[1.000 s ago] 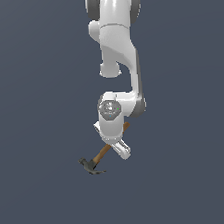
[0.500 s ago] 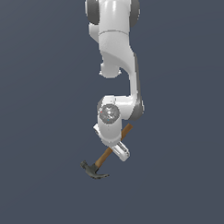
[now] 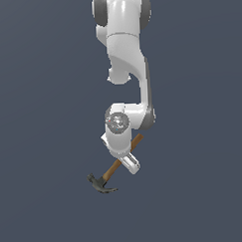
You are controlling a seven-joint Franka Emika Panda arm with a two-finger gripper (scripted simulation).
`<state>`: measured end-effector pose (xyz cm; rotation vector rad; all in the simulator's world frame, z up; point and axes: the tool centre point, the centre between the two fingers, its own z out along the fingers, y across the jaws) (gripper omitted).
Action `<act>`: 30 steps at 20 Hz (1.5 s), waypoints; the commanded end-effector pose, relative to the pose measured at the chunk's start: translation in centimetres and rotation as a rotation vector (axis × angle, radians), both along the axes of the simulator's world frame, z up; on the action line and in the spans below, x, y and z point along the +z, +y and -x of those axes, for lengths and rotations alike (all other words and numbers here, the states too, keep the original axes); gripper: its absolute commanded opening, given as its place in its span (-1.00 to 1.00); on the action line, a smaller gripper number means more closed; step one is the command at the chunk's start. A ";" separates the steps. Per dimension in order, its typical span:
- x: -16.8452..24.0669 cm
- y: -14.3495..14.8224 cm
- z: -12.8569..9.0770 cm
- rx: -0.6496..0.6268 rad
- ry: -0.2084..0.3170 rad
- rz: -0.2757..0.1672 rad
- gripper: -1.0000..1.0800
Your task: Pick up the object and move it to a goal position.
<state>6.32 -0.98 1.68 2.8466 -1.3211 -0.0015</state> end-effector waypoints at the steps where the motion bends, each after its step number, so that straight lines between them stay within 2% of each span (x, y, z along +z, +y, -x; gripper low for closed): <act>1: 0.1 0.0 0.0 0.001 -0.001 0.000 -1.00; 13: 3.7 -0.7 2.4 0.001 -0.001 -0.002 -1.00; 30: 15.6 -3.0 10.1 0.002 -0.001 -0.005 -1.00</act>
